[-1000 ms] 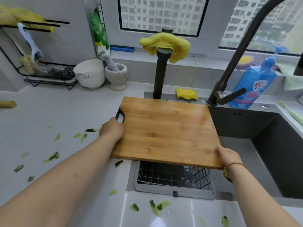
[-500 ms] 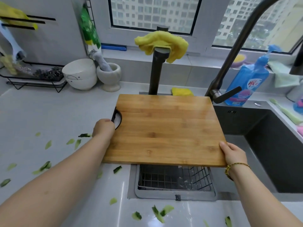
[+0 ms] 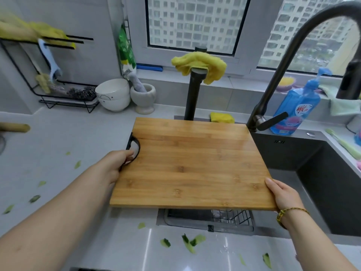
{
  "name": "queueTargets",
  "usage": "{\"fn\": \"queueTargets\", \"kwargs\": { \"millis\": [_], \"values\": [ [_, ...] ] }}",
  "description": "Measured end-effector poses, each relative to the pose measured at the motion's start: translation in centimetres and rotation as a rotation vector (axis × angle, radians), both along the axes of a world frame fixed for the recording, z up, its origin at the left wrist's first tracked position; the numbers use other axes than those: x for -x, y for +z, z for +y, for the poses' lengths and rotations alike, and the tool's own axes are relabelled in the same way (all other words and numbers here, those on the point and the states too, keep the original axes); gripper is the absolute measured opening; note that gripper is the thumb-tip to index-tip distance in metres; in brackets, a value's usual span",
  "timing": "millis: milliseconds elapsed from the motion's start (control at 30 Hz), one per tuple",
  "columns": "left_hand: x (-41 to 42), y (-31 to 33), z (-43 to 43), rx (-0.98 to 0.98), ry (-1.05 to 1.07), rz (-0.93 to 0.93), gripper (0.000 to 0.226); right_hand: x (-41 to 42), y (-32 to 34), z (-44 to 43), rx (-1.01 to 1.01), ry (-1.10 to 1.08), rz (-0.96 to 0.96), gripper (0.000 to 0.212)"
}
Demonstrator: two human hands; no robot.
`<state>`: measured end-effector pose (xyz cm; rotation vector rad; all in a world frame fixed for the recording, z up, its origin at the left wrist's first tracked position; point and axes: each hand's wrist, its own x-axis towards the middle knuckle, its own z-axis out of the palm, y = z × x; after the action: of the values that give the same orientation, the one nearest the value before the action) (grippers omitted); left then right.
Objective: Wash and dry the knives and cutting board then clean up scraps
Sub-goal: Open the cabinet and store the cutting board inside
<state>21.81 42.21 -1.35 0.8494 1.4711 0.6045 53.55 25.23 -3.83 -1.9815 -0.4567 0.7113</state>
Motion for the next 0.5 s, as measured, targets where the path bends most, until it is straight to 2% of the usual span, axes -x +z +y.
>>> {"fn": "queueTargets", "kwargs": {
  "millis": [100,233,400,500],
  "values": [
    [2.1,1.7,-3.4,-0.008,0.033,-0.131,0.022,0.0,0.6,-0.4,-0.02,0.079,0.049,0.036],
    [4.1,4.2,-9.3,-0.192,0.154,-0.15,0.02,0.6,1.6,-1.2,-0.053,0.217,0.095,0.036],
    [6.6,6.4,-20.4,-0.27,0.357,-0.224,0.032,2.2,3.8,-3.2,-0.075,0.47,0.103,0.034],
    [8.0,7.0,-26.6,-0.269,0.392,-0.298,0.041,3.3,4.3,-4.5,-0.045,0.628,0.116,0.032]
  ]
}}
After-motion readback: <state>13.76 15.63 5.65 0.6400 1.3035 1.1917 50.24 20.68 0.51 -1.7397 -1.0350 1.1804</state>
